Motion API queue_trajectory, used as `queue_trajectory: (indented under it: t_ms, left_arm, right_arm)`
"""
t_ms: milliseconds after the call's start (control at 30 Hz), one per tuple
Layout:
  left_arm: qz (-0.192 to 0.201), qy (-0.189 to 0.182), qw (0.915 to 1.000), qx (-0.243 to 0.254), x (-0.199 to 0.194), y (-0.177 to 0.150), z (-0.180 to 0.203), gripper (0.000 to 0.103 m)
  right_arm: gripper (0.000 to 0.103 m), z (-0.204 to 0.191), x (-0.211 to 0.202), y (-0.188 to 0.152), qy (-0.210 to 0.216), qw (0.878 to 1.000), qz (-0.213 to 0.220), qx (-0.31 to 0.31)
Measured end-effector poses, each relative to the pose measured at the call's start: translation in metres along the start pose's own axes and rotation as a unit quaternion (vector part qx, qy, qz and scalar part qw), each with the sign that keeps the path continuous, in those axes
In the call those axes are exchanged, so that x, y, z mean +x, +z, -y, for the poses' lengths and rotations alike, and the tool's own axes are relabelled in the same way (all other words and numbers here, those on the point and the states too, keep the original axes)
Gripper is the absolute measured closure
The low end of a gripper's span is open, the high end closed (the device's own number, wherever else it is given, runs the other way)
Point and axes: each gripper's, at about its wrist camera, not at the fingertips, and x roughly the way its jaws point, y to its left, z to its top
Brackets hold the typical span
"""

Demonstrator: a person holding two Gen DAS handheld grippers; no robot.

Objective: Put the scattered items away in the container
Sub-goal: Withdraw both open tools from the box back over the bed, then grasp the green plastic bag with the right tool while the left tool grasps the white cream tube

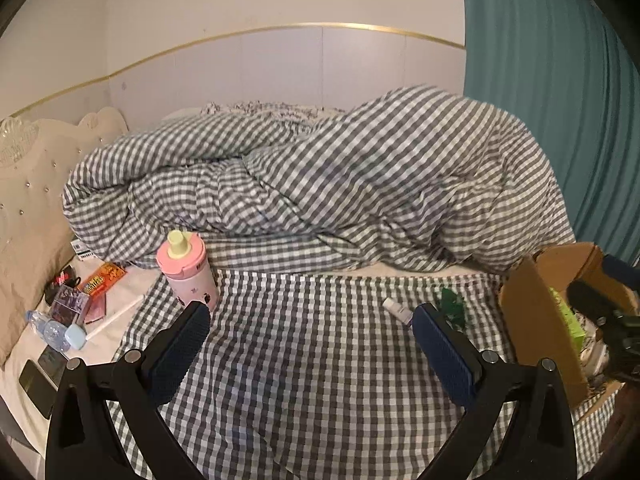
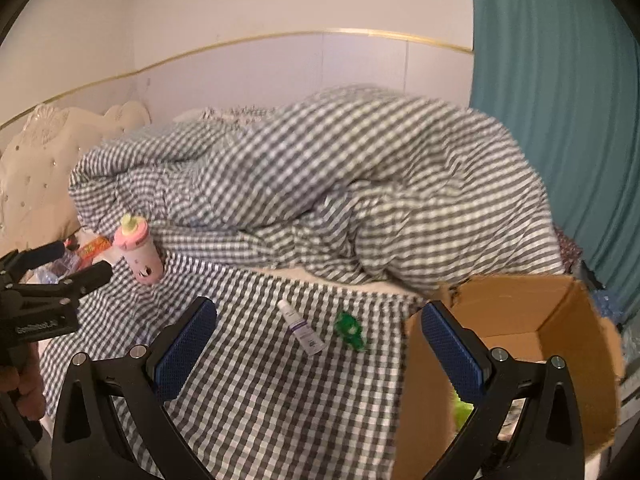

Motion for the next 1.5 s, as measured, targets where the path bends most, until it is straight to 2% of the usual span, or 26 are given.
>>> queue_trajectory:
  t_ms: [533,767,1000,1067,1233,1367,1433,1500]
  left_arm:
    - [-0.046,0.0,0.9989,0.008,0.091,-0.014,0.001,0.0]
    - [-0.072,-0.005,0.9974,0.007,0.137,-0.024,0.009,0.0]
    - [-0.091,-0.01,0.9957,0.012,0.173,-0.034,0.02,0.0]
    - [-0.097,-0.011,0.9952,0.013,0.182,-0.036,0.022,0.0]
    - [-0.105,-0.013,0.9942,0.018,0.199,-0.04,0.031,0.0]
    - [-0.108,-0.015,0.9938,0.021,0.21,-0.041,0.038,0.0]
    - [-0.11,-0.017,0.9936,0.022,0.215,-0.042,0.041,0.0]
    - [-0.113,-0.018,0.9933,0.019,0.22,-0.044,0.045,0.0]
  right_arm:
    - [0.0,0.019,0.125,-0.022,-0.015,0.998,-0.056,0.025]
    - [0.001,0.038,0.183,-0.04,-0.03,0.993,-0.104,0.047]
    - [0.002,0.053,0.225,-0.058,-0.034,0.988,-0.131,0.07]
    - [0.006,0.054,0.234,-0.062,-0.033,0.987,-0.138,0.072]
    - [0.039,0.06,0.255,-0.071,-0.032,0.983,-0.161,0.079]
    - [0.047,0.063,0.266,-0.079,-0.029,0.981,-0.173,0.081]
    - [0.063,0.062,0.266,-0.081,-0.036,0.982,-0.171,0.075]
    - [0.064,0.063,0.264,-0.08,-0.035,0.982,-0.169,0.075]
